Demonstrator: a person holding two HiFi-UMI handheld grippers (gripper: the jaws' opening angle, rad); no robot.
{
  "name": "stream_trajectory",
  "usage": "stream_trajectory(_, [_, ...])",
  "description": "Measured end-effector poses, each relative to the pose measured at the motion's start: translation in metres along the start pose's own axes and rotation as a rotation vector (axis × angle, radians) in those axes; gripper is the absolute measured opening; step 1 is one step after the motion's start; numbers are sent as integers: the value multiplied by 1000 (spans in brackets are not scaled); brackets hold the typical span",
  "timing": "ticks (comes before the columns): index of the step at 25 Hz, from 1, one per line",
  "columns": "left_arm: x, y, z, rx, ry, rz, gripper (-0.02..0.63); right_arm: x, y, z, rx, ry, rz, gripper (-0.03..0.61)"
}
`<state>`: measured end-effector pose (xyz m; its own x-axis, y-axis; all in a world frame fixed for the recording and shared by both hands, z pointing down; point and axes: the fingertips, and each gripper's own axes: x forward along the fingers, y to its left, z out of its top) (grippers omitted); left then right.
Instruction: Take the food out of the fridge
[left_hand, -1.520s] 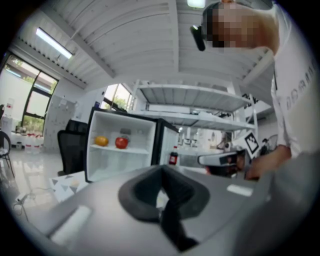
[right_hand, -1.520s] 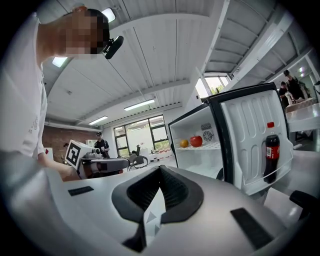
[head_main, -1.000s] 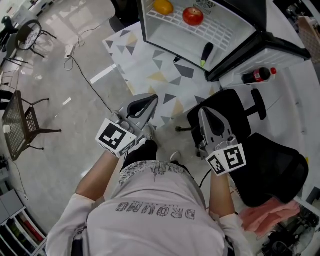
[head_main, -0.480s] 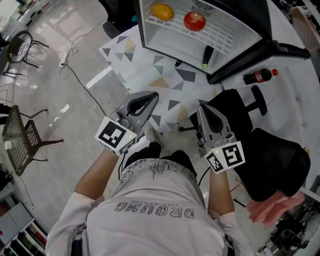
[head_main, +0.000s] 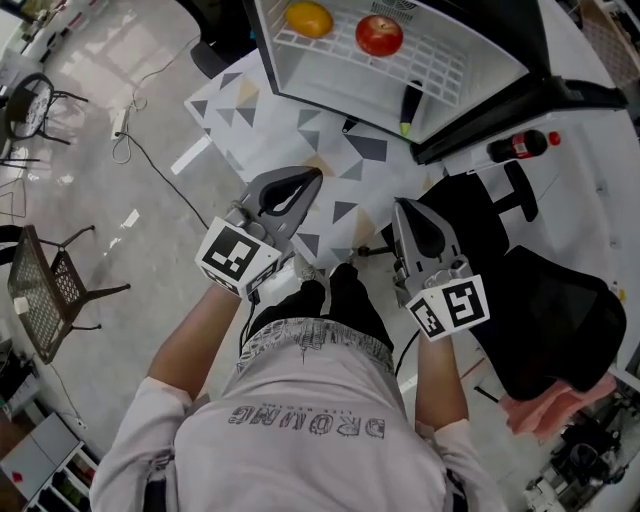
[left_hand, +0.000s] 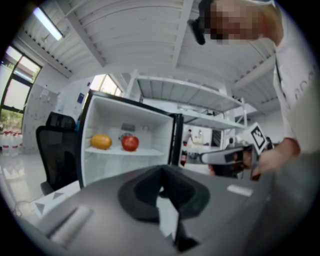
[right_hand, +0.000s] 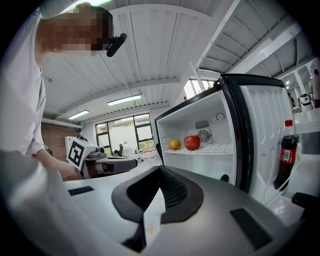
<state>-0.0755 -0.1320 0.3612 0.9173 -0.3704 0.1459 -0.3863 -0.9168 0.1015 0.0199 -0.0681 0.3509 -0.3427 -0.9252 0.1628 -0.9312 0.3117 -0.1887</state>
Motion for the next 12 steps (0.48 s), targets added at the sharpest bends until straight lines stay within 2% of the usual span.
stream_trajectory(12, [88, 10, -19, 27, 66, -21, 8, 8, -50, -4, 26, -27, -3, -3])
